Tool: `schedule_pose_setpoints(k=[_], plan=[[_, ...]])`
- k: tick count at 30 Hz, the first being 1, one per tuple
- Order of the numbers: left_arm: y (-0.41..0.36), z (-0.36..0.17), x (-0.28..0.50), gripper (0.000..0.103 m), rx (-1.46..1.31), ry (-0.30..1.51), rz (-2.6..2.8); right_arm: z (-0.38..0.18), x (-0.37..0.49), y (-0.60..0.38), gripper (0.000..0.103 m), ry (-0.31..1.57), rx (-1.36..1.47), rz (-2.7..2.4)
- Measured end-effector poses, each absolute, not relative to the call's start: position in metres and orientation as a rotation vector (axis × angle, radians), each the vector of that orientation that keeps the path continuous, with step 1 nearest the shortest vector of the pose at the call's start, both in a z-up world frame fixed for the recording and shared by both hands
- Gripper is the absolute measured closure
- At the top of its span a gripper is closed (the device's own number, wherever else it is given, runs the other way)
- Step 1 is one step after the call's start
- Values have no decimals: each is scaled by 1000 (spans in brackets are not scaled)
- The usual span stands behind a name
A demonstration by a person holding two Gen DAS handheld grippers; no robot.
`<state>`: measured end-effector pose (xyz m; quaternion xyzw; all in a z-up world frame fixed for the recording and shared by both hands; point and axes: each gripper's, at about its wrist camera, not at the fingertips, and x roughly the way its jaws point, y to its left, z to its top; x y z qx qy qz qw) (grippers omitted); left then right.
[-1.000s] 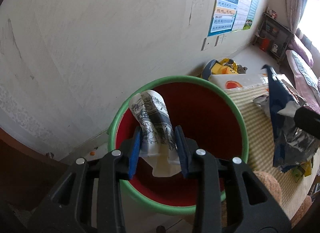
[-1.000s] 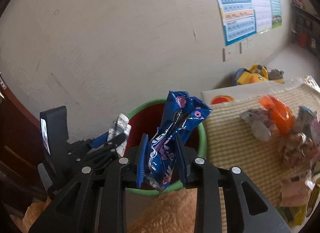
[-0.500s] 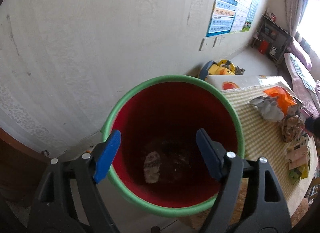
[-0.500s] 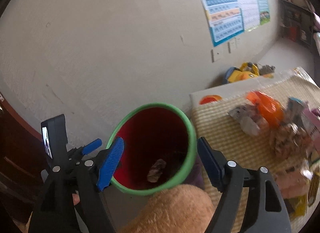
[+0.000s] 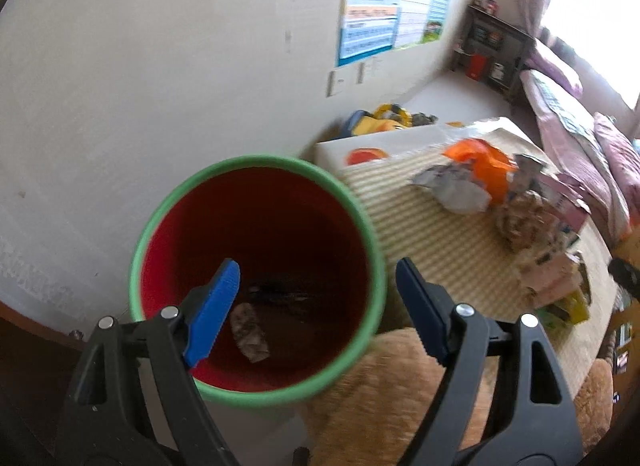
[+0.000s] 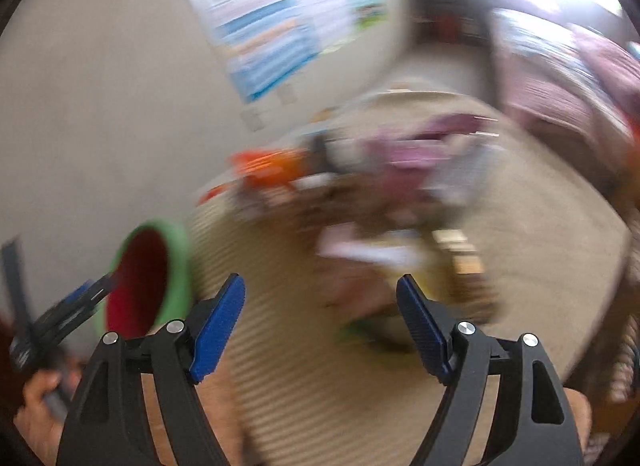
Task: Collect trash
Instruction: 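Grasp the pink paper carton with the left gripper while the right grasps the brown box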
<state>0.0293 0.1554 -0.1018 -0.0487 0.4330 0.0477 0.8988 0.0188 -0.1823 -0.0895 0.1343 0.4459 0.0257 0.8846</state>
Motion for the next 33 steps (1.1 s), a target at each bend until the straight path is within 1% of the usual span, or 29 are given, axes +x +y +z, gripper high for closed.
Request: schedule_pose_setpoints(k=[4,10,12,13,14,15,16,17,18,21,24,28,29,30,33], plan=[[121,-97,30,23,-66,905,30,-116,35,-237,28,992,372,-33],[62,-93,25,20,-19,932,-104,-167,51,-259,28,1129,495,17],[47,-94,26,20,-18,945,-137,-183,56,-262,44,1168,510,30],[38,-95,28,20,-23,957,-157,-189,55,-265,49,1179,540,40],[30,-95,29,20,-28,965,-174,-187,53,-268,50,1158,565,42],[23,-97,29,19,-30,970,-187,-184,48,-270,54,1138,581,45],[16,-98,30,19,-30,976,-202,-178,42,-272,68,1121,583,45],[6,-99,33,19,-22,982,-222,-171,34,-274,78,1089,571,41],[-4,-101,35,19,-7,984,-233,-163,26,-274,80,1060,557,41],[-35,-107,44,19,78,956,-267,-148,-2,-275,80,984,523,51],[-61,-119,53,19,185,941,-307,-148,-26,-277,80,943,526,58],[-88,-141,63,19,320,957,-376,-160,-32,-286,80,971,580,77],[-96,-151,68,19,363,979,-400,-160,-23,-282,80,975,597,79],[-98,-156,70,17,380,991,-412,-160,-24,-283,80,976,611,82],[-109,-167,78,17,447,1000,-396,-163,-24,-286,80,975,630,87]])
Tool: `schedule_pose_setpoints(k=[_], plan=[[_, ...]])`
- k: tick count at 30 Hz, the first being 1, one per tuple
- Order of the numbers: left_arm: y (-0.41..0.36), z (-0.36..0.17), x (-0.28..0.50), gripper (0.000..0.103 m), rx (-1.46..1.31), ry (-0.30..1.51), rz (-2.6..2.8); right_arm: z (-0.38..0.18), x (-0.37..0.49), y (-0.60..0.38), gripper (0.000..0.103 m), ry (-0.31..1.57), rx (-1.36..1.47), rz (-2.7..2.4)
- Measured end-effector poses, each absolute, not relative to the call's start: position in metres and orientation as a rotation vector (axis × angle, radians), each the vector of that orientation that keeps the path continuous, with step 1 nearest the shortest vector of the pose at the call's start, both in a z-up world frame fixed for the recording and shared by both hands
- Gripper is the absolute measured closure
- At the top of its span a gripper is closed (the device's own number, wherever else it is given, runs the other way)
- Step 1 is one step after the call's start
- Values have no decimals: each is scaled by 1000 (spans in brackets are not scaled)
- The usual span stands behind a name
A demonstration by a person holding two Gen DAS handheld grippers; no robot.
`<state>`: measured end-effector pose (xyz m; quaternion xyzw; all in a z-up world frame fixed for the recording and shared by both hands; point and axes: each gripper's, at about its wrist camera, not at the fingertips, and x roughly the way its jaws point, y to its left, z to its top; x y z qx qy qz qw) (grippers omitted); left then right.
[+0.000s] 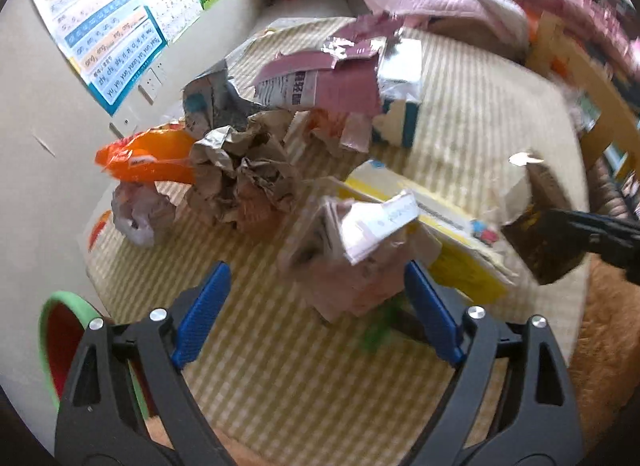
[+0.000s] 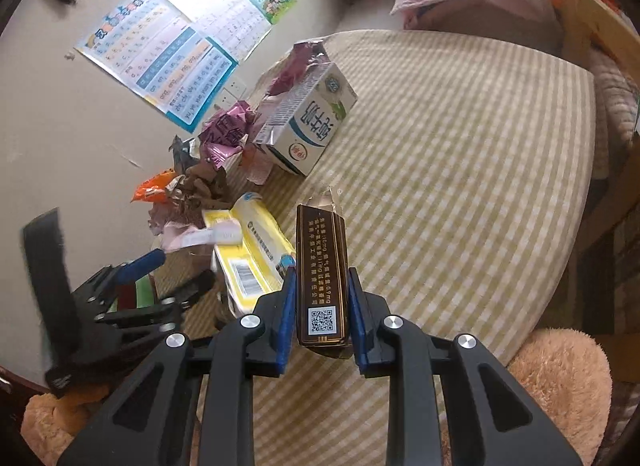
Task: Collect trash
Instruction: 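Grasp the pink paper carton with the left gripper while the right grasps the brown box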
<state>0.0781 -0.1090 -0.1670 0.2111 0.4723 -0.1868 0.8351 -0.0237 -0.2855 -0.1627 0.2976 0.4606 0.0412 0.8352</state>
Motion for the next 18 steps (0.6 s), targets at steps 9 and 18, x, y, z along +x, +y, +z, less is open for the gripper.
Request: schedule_pose_setpoints(k=[9,18], plan=[[-108,-165,96,59,347,1084,-407,-171,-27,-294,80,974,675,97],[-96,-144,72,62,263,1051,-382,-169,-28,-292,80,960,652,95]])
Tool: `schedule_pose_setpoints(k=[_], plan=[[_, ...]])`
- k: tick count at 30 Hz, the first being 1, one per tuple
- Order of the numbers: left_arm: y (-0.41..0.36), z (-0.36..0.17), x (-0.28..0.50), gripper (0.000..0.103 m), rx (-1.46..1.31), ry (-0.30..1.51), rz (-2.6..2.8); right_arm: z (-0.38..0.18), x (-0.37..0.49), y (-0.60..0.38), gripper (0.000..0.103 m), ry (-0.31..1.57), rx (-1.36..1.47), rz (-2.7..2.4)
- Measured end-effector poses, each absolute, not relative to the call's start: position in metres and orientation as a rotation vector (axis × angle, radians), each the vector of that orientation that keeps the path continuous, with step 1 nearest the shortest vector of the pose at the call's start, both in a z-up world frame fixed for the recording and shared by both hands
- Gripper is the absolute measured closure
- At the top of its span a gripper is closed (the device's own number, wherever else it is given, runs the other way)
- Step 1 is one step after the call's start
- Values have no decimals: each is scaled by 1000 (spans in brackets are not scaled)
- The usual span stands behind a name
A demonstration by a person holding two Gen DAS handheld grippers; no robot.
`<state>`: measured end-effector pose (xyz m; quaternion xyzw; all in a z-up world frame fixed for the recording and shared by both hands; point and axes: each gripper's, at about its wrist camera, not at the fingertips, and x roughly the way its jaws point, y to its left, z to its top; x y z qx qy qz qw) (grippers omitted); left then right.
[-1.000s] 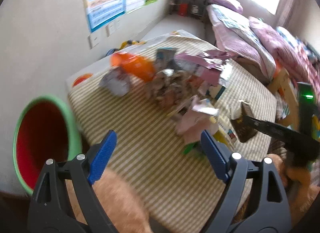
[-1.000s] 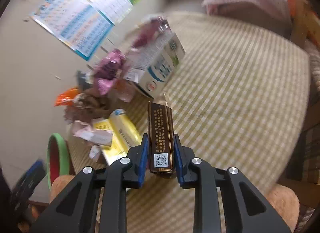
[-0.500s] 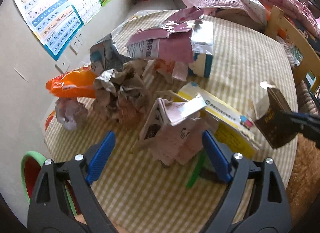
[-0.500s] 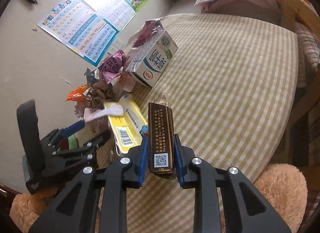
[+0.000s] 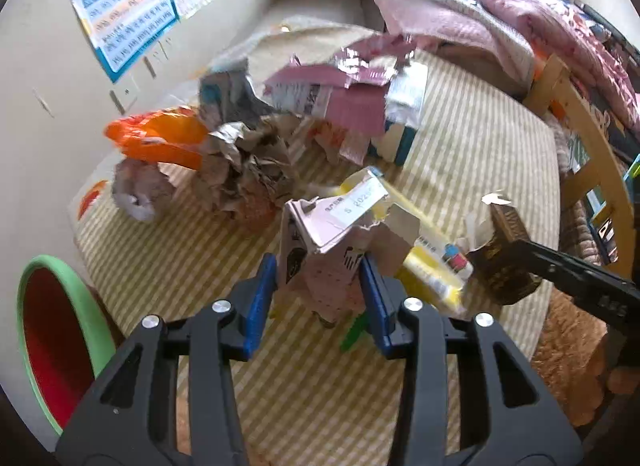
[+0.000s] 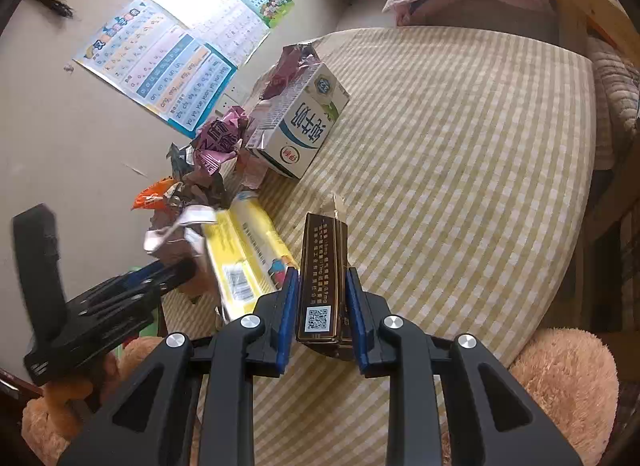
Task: Collect trash
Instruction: 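Grasp the pink paper carton with the left gripper while the right grasps the brown box, then move both items over the red bin and open both grippers to release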
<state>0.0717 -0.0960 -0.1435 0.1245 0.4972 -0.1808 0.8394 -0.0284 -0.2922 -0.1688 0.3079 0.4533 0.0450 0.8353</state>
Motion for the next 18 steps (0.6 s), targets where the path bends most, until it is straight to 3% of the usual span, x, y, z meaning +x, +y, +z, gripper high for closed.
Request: schedule_pose_setpoints(k=[9,11,16,18], plan=[[-88,-111,50,62,236,972,-356,-166,-26,-284,80,980,589,67],[-84,-105,46,62,215,972,-353,-168,-25,-282,69,993,567,49],[-71,-99,37,62,180,966,-337,-174,-22,-279,57,1024,555,29],[-66,-100,34,62,164,971,-335,-174,-22,-280,57,1024,552,22]])
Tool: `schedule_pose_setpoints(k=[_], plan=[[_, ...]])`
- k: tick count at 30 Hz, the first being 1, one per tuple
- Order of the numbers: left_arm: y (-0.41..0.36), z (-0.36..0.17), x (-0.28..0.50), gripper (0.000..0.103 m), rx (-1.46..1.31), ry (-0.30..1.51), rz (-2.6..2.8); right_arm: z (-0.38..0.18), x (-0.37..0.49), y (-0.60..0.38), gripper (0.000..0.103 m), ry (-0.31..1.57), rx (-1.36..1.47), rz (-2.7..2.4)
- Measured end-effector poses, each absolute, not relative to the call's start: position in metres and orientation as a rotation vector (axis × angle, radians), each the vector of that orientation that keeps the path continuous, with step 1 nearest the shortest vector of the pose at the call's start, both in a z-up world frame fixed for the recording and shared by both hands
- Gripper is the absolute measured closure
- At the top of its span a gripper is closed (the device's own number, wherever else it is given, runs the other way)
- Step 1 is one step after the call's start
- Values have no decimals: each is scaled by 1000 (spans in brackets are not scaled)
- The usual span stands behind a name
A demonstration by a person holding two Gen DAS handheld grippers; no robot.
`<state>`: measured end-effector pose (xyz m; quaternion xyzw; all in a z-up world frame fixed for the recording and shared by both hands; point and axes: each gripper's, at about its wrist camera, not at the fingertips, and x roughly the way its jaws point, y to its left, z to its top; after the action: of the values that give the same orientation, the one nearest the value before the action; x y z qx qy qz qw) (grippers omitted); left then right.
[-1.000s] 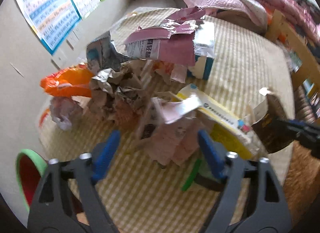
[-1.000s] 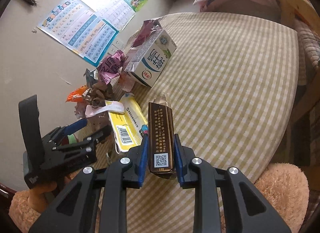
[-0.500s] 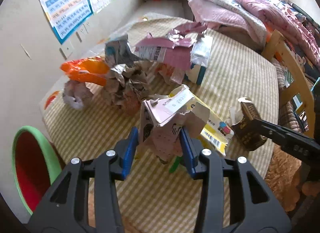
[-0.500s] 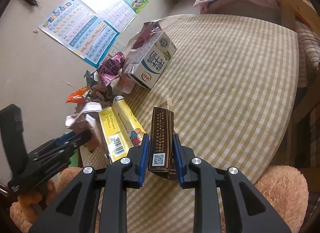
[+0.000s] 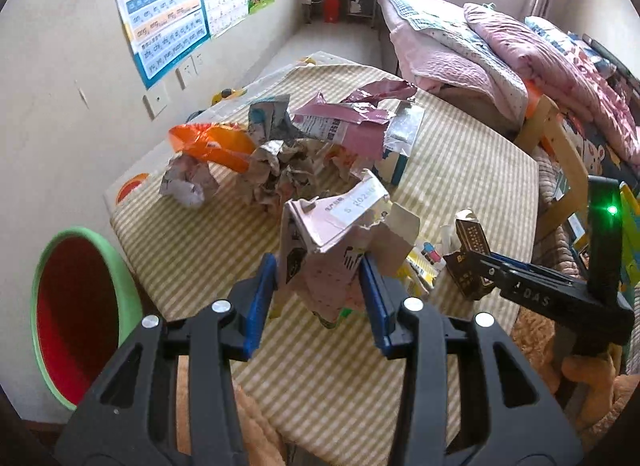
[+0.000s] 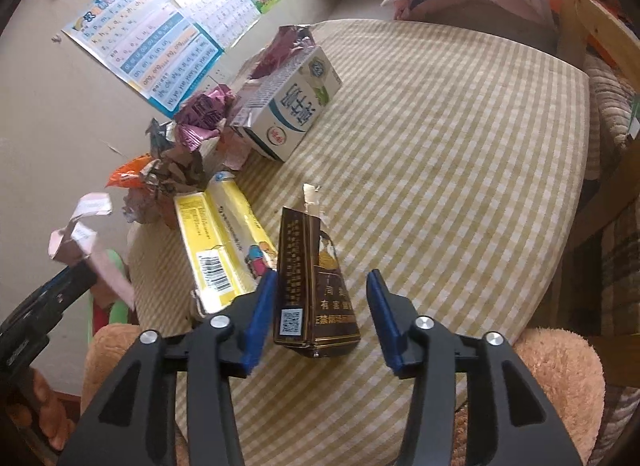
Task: Collect trash
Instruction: 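Move both items over the red bin and open both grippers to release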
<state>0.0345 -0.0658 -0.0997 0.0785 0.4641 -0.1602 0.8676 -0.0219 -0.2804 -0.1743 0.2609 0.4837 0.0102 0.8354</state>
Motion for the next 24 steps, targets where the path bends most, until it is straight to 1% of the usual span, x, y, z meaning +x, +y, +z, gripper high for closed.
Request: schedule_pose_setpoints(k=[1,2,4,6,10,18,24], plan=[[-64,-100,34,62,160,973,-332,-173,-22,-280,60,1021,545,18],[-62,-100,34,62,155,975,-328,-172,-23,-279,69,1015,541,24],[-58,-102,34,62,148,991,-329,-167,-24,-276,81,1000,526,44],[-57,-103,34,62,143,998,-331,-162,-24,-269,82,999,479,29],[-55,-99,32,62,132,986,-335,-154,-28,-269,82,976,490,21],[-41,-89,34,62,101,964,-318,-119,-40,-274,82,886,546,14],[-26,-82,34,62,72,947,-298,-89,-39,-255,81,836,509,65]])
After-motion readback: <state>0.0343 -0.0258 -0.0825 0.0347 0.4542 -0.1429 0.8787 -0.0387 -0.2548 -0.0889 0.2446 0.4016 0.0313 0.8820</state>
